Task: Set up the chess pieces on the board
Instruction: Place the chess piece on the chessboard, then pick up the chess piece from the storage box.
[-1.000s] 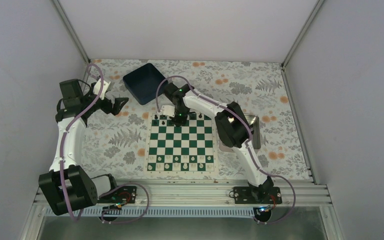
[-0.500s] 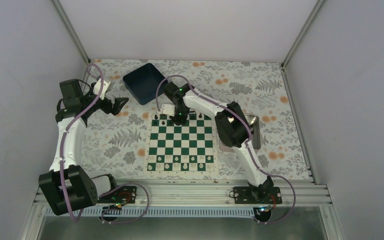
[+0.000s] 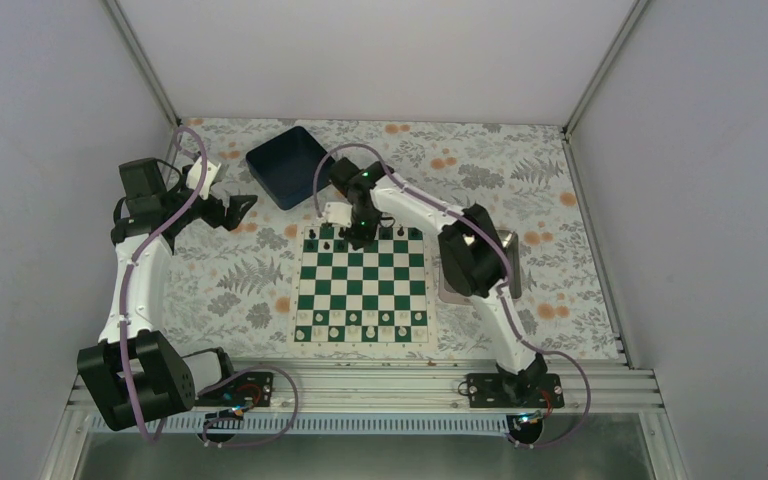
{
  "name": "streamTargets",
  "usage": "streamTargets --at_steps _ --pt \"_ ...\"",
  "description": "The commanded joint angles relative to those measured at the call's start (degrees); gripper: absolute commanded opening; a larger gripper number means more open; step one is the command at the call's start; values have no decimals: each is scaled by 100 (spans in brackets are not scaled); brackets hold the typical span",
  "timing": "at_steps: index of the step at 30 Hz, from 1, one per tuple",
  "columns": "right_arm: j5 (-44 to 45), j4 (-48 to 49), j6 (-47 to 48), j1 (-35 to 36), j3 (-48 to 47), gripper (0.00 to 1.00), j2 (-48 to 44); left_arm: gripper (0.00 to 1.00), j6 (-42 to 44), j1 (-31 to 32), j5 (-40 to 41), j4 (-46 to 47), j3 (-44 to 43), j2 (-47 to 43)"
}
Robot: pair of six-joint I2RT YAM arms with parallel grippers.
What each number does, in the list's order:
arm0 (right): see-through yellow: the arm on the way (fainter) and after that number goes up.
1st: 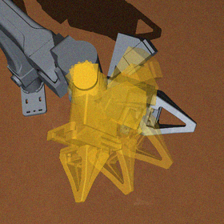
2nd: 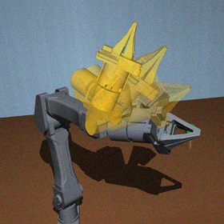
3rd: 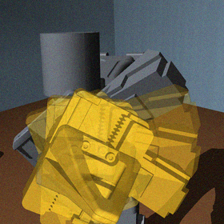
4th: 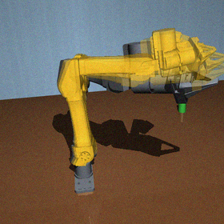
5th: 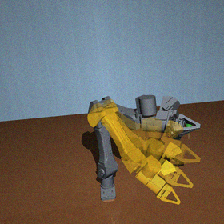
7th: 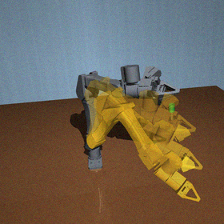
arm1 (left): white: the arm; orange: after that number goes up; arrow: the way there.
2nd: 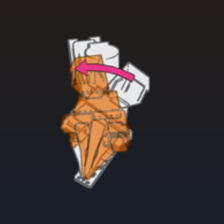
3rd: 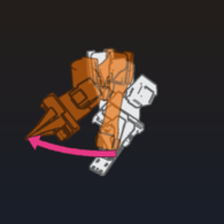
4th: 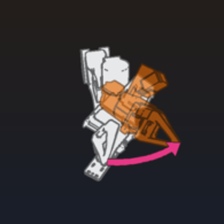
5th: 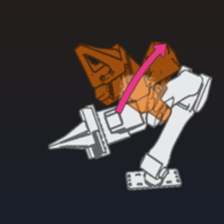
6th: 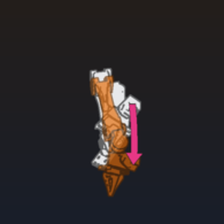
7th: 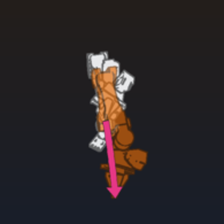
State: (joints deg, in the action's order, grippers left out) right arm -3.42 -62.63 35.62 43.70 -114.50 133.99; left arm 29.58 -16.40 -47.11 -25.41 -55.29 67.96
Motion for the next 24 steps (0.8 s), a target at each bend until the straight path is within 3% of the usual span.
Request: streamTargets --at_steps 1,6,13,17,24 --pt "276 -252 -90 -137 92 40 -1278 100 133 -47 -97 30 -106 -96" --pt "421 -227 -140 -865 1017 49 -2767 100 126 -47 -81 33 -114 -117" --pt "129 126 492 -3160 3154 52 -4508 100 135 -47 -135 65 -97 -87" --pt "133 530 638 -3787 4319 52 -4868 100 134 -47 -146 79 -91 -65" --pt "543 1539 535 -4105 5558 52 -4714 100 144 -47 -194 36 -103 -64"
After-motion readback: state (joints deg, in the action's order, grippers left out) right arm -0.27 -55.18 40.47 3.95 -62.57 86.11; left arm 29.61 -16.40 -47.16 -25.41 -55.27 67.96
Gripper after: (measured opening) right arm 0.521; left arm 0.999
